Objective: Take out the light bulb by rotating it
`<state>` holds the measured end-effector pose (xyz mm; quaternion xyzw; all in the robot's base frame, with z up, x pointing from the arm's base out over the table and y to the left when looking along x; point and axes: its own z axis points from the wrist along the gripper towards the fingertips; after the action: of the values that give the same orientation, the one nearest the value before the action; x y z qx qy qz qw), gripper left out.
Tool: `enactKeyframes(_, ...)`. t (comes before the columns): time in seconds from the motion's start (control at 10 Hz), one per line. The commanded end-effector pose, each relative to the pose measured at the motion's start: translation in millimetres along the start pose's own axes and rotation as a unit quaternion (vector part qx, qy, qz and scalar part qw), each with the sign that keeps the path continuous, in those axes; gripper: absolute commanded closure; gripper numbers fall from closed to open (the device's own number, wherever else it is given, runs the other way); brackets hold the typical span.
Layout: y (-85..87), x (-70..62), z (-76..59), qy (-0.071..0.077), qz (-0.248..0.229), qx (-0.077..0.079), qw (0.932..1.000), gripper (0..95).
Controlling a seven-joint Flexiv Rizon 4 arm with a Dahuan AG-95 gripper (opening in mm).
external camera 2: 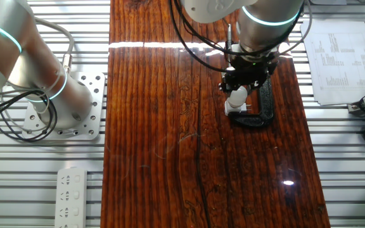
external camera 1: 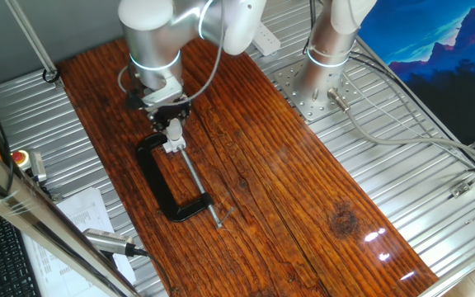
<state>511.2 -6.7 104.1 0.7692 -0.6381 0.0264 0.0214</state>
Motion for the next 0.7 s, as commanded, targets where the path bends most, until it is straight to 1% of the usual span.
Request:
enactKeyframes(0.1,-1.2,0.0,-0.4,0.000,-0.071,0.005,0.9975,95.0)
enactKeyframes(0.2,-1.2,0.0,-0.4,0.001,-0.089,0.007,0.9960,95.0)
enactKeyframes(0.4,-1.2,0.0,-0.7,0.001,-0.113,0.006,0.9936,95.0)
enactKeyframes(0.7,-1.2,0.0,-0.9,0.000,-0.159,0.005,0.9873,95.0)
